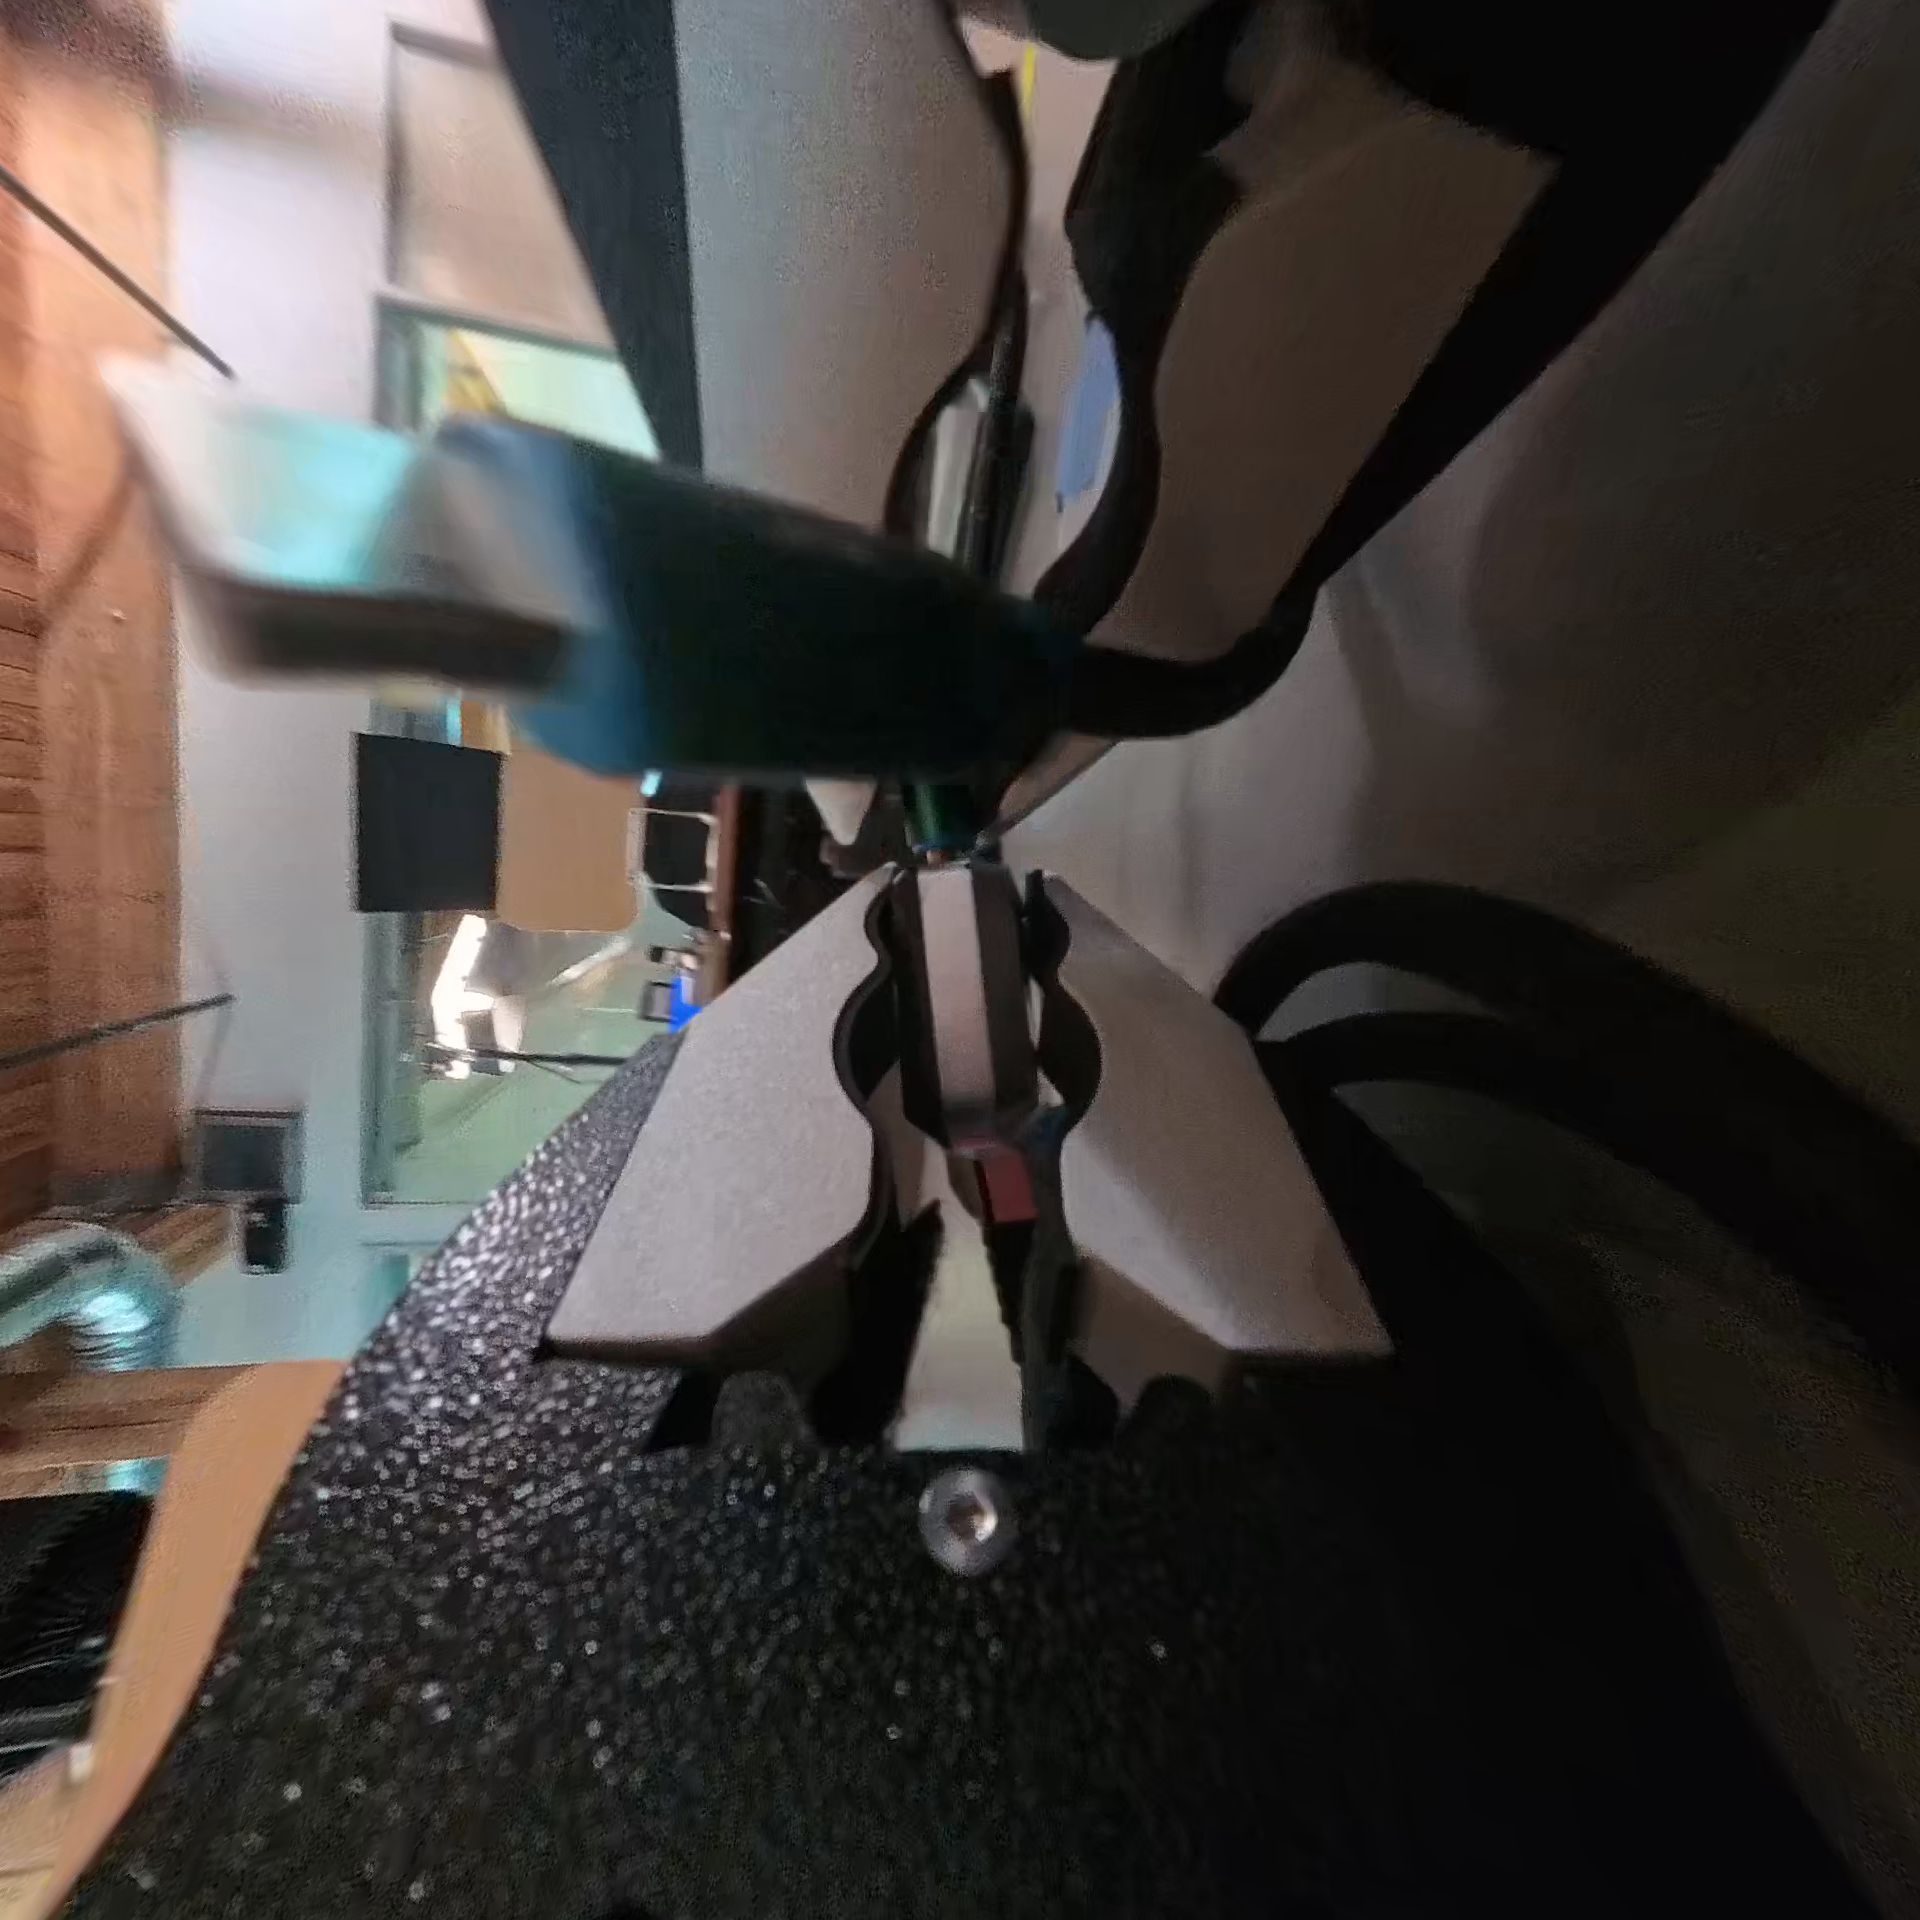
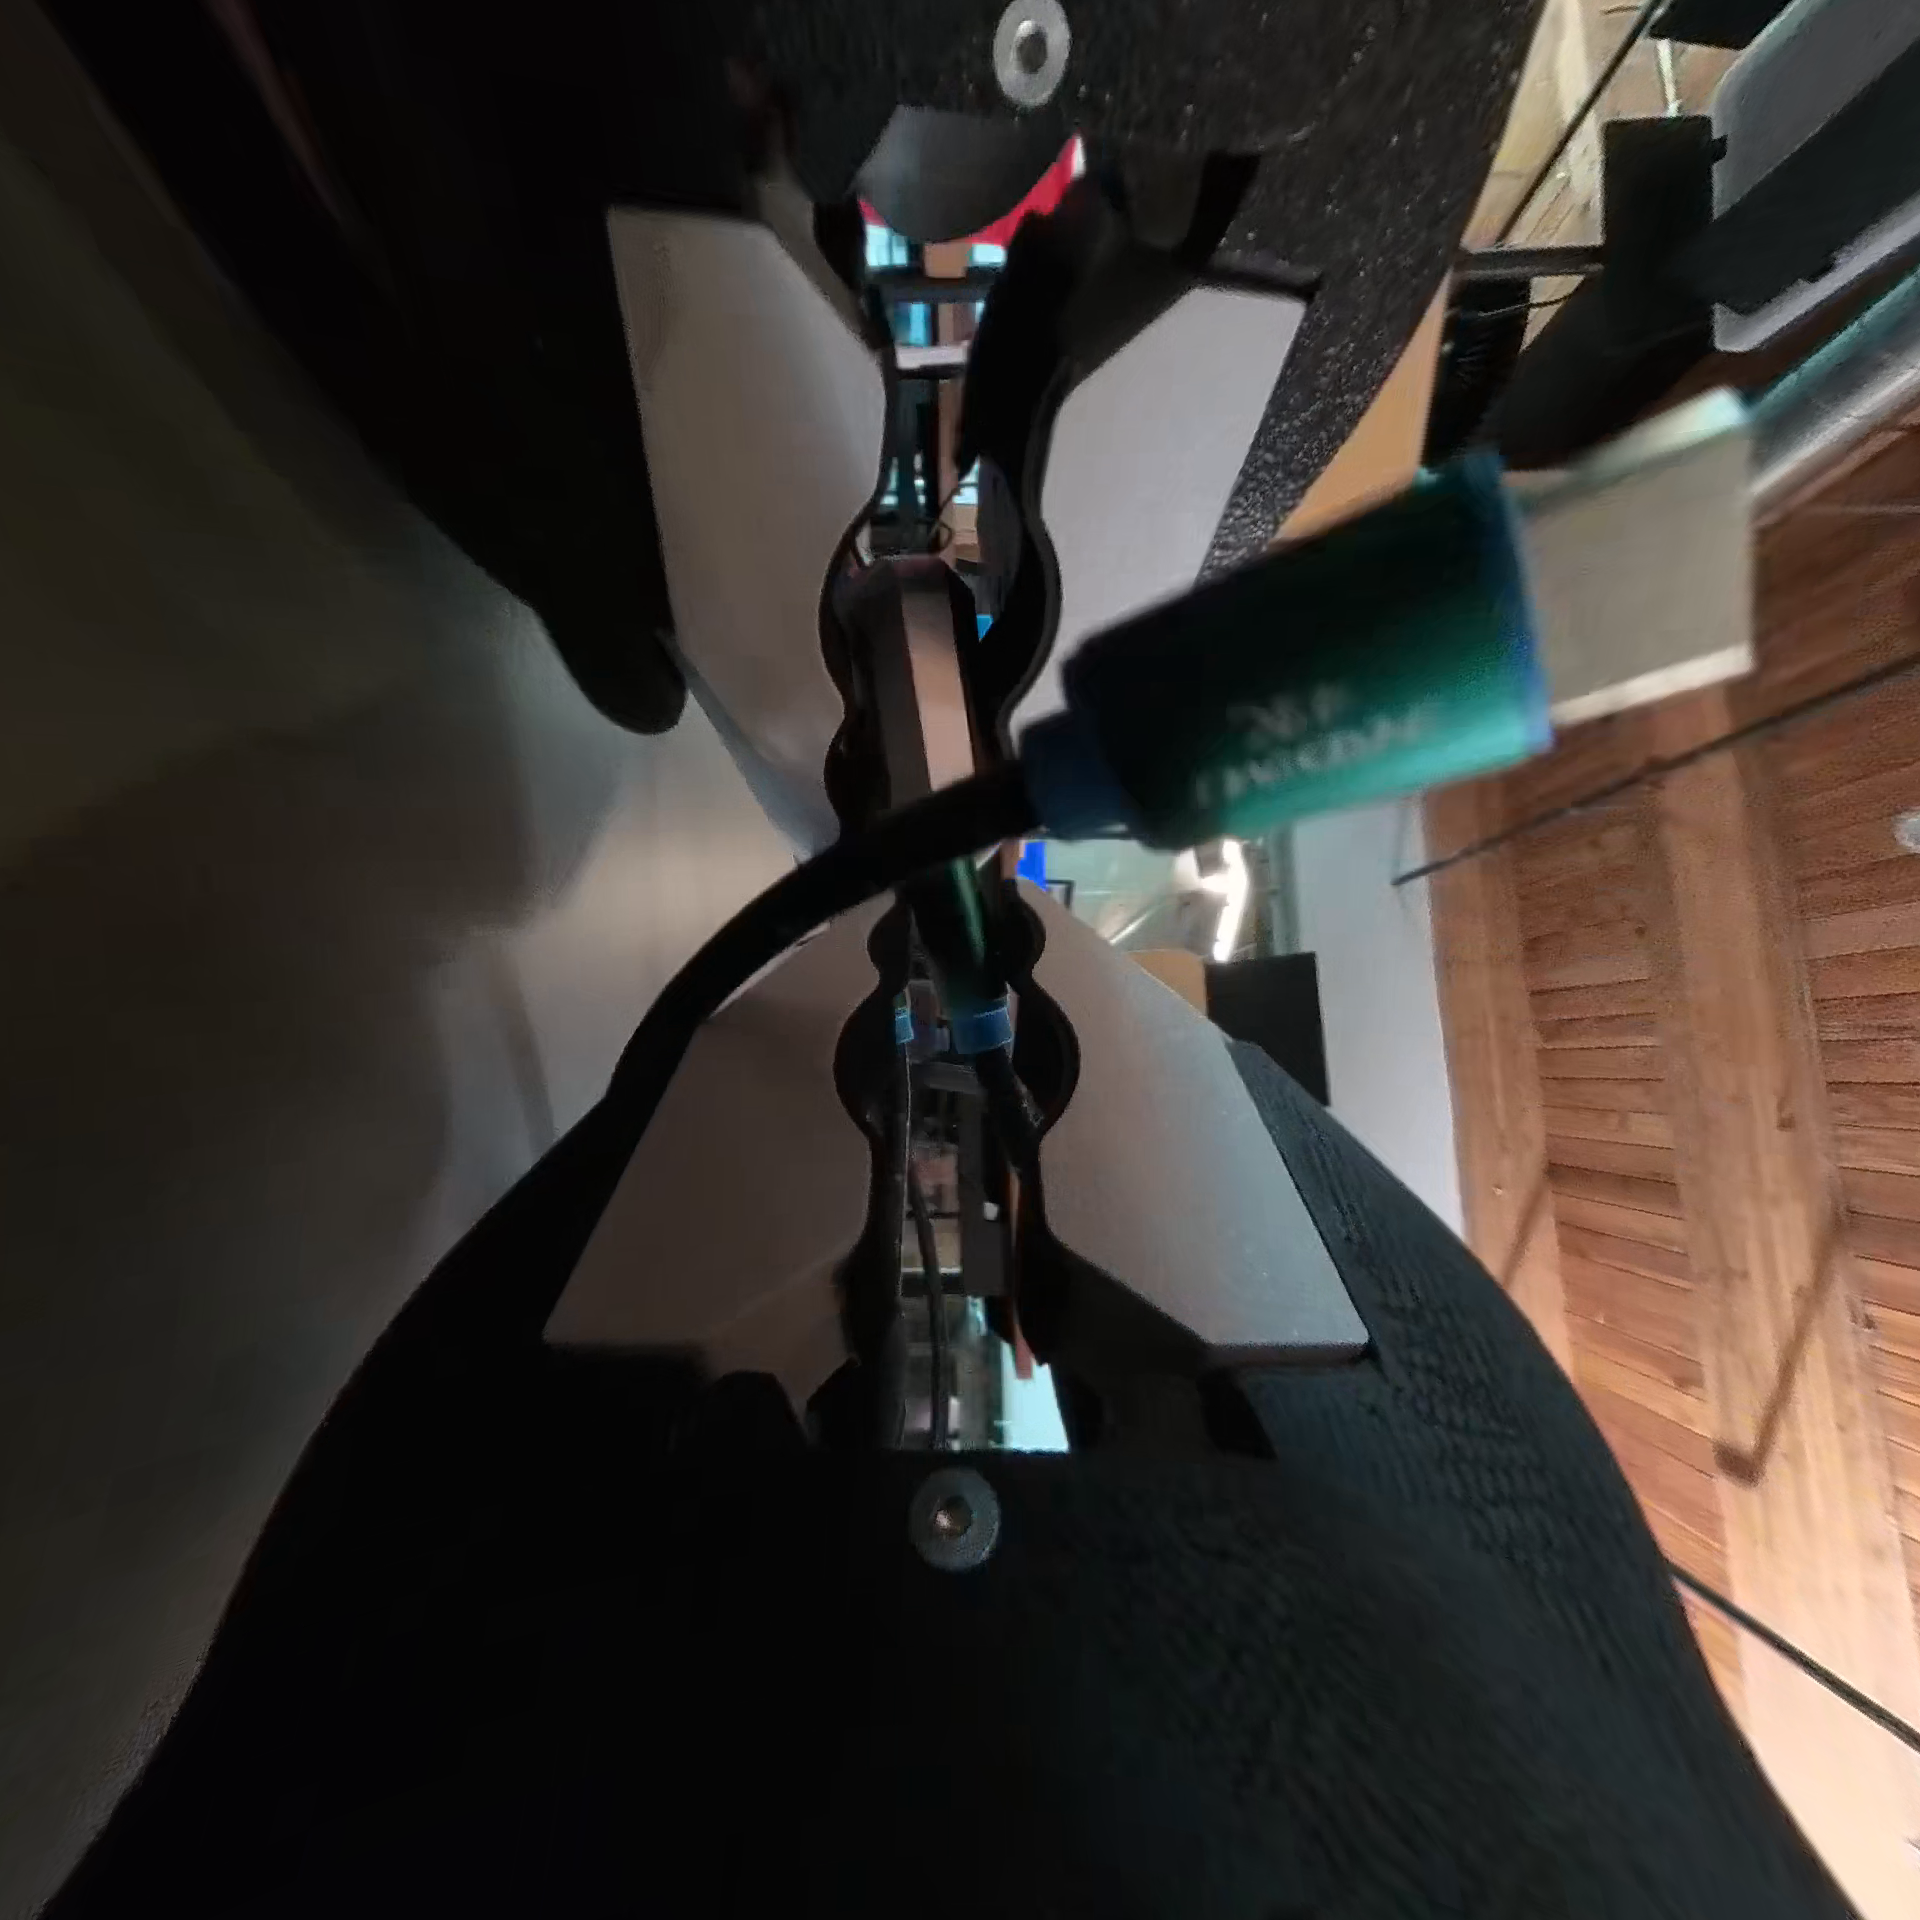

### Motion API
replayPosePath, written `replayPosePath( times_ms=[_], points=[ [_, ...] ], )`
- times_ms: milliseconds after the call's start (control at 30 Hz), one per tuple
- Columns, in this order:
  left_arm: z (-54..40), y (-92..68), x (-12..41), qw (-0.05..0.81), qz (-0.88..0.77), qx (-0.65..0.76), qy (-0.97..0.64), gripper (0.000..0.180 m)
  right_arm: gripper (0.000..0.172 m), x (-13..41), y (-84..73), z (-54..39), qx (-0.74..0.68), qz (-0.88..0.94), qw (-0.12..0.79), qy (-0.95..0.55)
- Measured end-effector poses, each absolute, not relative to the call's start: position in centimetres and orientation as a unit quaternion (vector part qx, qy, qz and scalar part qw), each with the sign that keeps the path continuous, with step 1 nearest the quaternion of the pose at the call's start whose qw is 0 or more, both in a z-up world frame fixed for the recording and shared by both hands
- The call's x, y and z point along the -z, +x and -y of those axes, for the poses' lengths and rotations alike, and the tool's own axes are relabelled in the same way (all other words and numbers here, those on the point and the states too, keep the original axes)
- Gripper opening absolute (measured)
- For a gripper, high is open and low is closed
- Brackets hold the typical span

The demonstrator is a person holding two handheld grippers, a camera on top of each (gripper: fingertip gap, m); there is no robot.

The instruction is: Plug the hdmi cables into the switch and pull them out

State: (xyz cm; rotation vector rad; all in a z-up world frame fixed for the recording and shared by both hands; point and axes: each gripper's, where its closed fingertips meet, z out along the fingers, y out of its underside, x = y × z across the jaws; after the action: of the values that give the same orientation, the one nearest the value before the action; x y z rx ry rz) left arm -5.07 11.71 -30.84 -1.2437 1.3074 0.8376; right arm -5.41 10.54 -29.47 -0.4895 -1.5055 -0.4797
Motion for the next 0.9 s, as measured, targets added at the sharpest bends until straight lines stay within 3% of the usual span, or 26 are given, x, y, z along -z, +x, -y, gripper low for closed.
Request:
replayPosePath(
  times_ms=[367, 900],
  points=[
    [-7.4, -3.4, 32.7, 0.535, -0.601, -0.294, -0.516, 0.019, 0.012, 31.9, -3.5, -6.6, 0.101, 0.704, 0.646, -0.276],
    [-2.7, -0.7, 33.1, 0.558, -0.638, -0.215, -0.485, 0.019, 0.011, 32.4, -0.8, -1.9, 0.075, 0.713, 0.635, -0.289]
  ],
)
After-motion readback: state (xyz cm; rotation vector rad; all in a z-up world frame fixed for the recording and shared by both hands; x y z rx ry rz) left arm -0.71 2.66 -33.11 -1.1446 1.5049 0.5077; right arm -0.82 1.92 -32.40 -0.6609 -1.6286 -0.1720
